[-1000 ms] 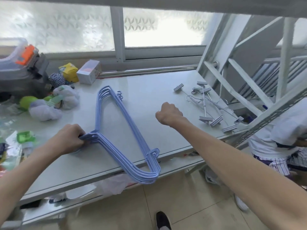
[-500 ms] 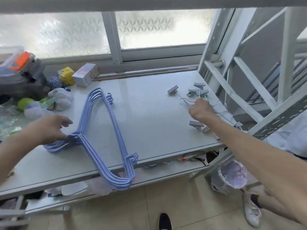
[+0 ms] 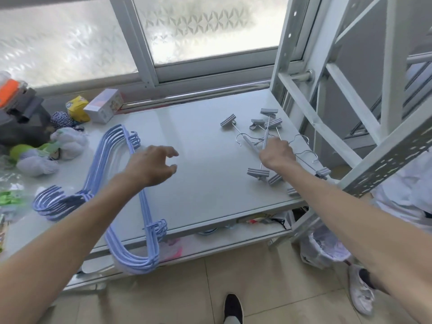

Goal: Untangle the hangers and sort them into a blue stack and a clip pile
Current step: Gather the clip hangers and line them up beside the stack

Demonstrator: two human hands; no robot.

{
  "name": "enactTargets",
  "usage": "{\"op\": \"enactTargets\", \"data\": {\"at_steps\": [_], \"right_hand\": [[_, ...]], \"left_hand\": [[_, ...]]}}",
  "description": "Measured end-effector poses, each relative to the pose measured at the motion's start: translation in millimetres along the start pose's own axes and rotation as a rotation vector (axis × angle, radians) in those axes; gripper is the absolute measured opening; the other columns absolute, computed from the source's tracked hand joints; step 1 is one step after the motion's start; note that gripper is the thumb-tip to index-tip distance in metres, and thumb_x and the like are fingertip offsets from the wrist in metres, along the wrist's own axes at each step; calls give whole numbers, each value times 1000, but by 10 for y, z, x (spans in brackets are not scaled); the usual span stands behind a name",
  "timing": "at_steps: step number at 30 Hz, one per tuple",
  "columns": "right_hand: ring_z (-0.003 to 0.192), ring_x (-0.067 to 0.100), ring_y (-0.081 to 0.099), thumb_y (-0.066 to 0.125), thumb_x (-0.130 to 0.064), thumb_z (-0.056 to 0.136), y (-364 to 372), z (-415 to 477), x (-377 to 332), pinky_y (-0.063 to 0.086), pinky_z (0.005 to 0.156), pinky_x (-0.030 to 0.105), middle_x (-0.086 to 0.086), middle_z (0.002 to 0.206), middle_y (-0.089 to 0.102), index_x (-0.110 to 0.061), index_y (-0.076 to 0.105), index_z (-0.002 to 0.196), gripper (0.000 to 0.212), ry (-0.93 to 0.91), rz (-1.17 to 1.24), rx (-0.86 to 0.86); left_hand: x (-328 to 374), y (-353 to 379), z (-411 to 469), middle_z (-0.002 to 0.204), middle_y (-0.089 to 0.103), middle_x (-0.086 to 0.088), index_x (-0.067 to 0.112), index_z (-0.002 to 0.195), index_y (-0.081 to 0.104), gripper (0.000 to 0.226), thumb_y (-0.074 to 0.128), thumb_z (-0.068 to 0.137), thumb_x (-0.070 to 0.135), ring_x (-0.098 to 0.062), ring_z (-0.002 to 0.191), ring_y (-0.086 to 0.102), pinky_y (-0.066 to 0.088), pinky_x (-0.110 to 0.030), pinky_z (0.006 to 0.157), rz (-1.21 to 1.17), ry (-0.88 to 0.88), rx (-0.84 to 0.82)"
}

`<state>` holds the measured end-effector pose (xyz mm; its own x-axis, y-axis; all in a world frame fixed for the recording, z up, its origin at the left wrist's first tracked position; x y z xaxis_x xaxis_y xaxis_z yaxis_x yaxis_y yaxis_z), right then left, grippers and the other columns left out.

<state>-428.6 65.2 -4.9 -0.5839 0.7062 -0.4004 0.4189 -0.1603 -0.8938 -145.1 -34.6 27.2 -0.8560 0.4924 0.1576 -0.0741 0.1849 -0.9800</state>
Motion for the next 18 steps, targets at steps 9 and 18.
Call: {"op": "enactTargets", "data": {"at_steps": [9,18], "right_hand": [[113,34,58,53,-13,86,150,80,122,47,89,37,16,120,60,-5,59,113,28,-9,35,-12],[86,36,60,53,-3,80,273,105,159,38,64,32,18,87,56,-5,44,65,17,-40,177,32]], "left_hand": [[803,415,287,137,53,10,34,135,48,45,53,91,36,-16,129,46,39,-36,100,-2,64,-129],[1058,588,415,120,63,8,30,121,60,34,56,88,27,-15,115,56,48,-38,97,-324,33,-135]]}}
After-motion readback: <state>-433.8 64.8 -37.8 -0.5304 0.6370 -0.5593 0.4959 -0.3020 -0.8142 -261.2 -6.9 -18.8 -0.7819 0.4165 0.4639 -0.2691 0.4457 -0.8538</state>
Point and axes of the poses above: each hand's wrist, its own z-axis towards the middle knuckle, its own y-axis out of the palm, x = y × z, the point moved 4 cm from there along z, towards the middle knuckle
